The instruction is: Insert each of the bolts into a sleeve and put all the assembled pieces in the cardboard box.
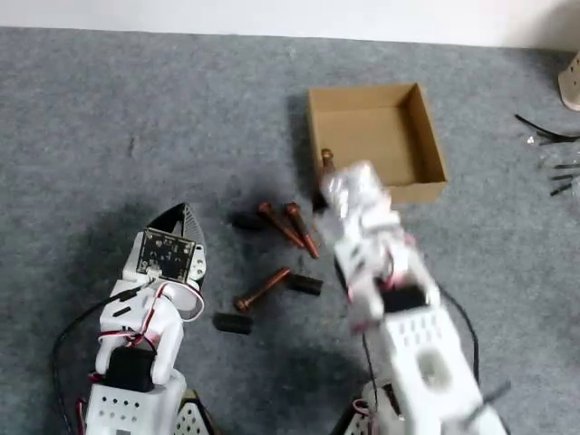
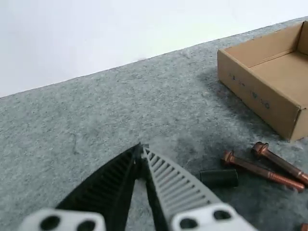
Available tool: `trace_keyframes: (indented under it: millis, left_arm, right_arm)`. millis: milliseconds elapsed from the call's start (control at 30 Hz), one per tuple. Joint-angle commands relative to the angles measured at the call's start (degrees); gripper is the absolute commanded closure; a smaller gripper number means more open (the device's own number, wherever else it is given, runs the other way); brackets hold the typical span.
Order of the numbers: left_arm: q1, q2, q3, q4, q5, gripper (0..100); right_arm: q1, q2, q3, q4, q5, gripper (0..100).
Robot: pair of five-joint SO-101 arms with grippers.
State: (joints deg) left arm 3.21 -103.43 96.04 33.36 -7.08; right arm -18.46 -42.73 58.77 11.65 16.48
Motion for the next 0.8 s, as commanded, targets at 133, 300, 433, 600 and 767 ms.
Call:
trace_keyframes:
  millis: [133,300,433,600,767]
  left_arm:
    - [1.45,-0.04,1.10,-1.05,-0.35,99]
    - [1.54,-0.04,1.10,-1.14,-0.35,99]
    - [1.54,-0.04,1.10,-1.14,-0.35,99]
    - [2.42,-0.13,1.10,-1.14,-0.44,99]
    - [2.42,-0.22,1.10,-1.14,-0.53,99]
  right_arm:
    - [8.04,35.82,-34.07,-2.42,-15.82,99.4]
    - [10.68,47.34,-41.80,-2.42,-19.34,99.4]
    - [11.30,48.31,-41.71,-2.33,-19.25,98.9]
    - [11.12,48.48,-39.16,-2.33,-18.99,98.8]
    - [11.12,48.57,-38.90,-1.10,-18.90,96.3]
